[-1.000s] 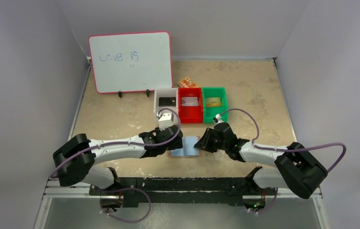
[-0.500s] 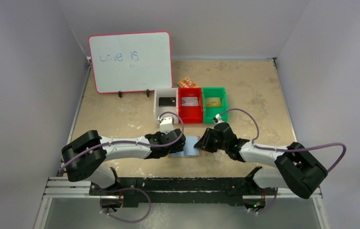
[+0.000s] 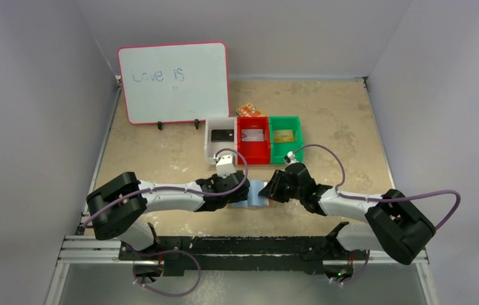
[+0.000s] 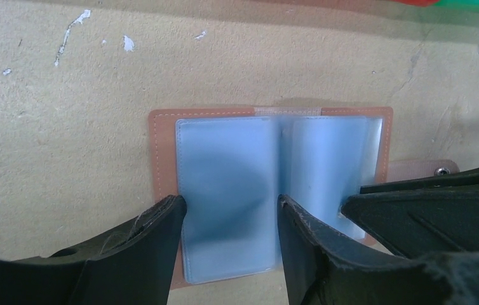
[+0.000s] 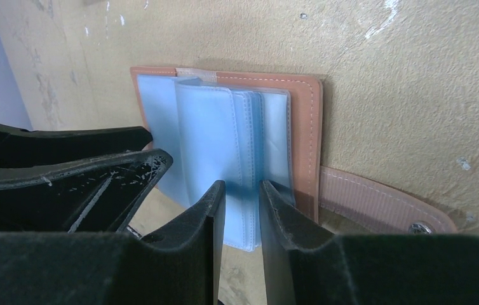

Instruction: Take the credit cards out of the card holder

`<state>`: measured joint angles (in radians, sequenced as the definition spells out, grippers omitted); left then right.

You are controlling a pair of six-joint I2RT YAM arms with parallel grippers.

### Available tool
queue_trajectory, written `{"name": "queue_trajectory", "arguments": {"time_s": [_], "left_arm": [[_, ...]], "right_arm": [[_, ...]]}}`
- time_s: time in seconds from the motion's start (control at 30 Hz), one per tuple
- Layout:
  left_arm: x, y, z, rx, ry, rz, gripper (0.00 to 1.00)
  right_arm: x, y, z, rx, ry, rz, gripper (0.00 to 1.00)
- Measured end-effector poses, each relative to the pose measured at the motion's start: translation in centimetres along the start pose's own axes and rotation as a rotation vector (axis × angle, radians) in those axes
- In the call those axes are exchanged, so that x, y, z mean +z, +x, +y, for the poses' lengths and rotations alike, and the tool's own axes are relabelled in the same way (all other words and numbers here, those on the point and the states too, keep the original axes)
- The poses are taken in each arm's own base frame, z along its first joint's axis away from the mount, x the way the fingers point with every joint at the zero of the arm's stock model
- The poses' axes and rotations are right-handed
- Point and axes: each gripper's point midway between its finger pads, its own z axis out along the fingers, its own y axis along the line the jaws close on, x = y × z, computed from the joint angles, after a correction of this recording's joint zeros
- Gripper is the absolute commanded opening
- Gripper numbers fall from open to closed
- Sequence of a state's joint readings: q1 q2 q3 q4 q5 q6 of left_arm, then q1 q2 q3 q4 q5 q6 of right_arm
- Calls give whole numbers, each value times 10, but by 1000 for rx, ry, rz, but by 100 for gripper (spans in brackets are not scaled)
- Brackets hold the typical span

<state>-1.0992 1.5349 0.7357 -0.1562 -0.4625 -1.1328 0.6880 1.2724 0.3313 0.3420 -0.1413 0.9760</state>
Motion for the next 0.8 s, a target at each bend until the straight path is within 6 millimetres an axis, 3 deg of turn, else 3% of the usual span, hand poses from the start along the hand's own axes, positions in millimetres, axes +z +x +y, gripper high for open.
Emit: {"name": "queue_trajectory", "arguments": {"time_s": [0.33, 0.53, 0.67, 0.8], "left_arm": [[-8, 2, -6, -20, 58, 16, 54], [-15, -1, -15, -40, 119, 16, 54], [-16, -3, -3, -18, 68, 2, 56], [-25, -16, 12, -8, 13, -51, 67]], "right_arm": [[-1, -1, -1, -1, 7, -6, 30], [-7, -1, -3, -14, 28, -6, 35], [-16, -11, 1, -28, 51, -35, 40], [-33, -33, 14, -48, 65, -116, 47]]}}
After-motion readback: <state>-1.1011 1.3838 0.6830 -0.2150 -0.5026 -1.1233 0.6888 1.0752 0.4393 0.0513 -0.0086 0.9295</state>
